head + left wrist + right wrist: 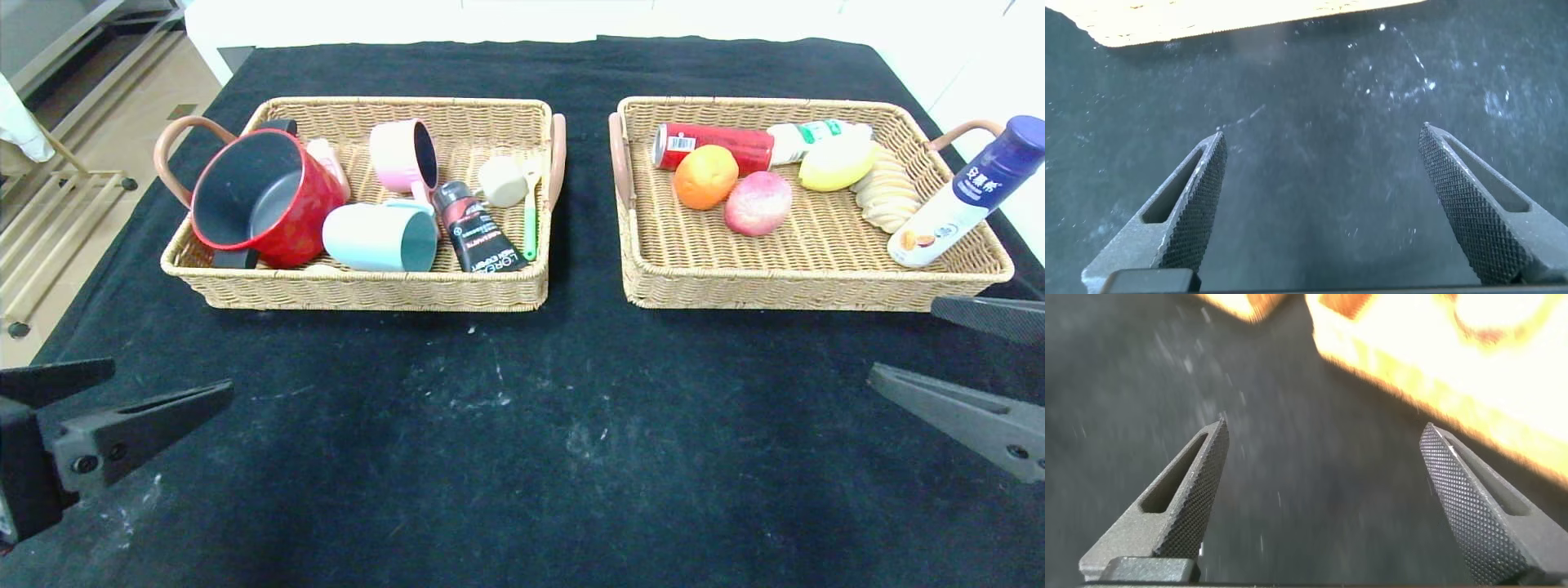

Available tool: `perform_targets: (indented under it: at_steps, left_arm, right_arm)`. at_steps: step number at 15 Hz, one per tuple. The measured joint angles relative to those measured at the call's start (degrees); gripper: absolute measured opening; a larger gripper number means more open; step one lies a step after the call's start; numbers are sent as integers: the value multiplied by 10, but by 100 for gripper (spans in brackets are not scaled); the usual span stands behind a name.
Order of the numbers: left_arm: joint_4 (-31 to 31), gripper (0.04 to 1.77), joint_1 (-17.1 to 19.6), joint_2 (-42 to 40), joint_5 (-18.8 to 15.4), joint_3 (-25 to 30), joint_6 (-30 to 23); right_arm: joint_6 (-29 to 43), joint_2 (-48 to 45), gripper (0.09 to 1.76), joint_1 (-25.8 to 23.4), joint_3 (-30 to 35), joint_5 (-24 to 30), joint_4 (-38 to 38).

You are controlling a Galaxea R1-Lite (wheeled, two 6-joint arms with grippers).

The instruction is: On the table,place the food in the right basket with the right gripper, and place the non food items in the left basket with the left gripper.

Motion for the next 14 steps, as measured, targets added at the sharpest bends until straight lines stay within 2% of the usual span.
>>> perform_targets:
  at_steps: [3,7,11,13,14]
  left_arm:
    - [14,170,5,-36,9,15,5]
    - [98,170,49,-110,14,6,40]
    - [202,171,110,-180,5,-69,57]
    - [246,171,136,-201,-18,-112,62]
    - [265,171,152,-210,-33,-131,67]
  right_arm:
    - [0,-54,171,-34,-30,-6,134]
    - [0,-143,171,-68,-76,-68,314]
    - [-15,-248,171,-79,-154,-180,517]
    - [-55,-292,171,-104,-197,-274,582]
    - [-71,-311,171,-122,-209,-287,599]
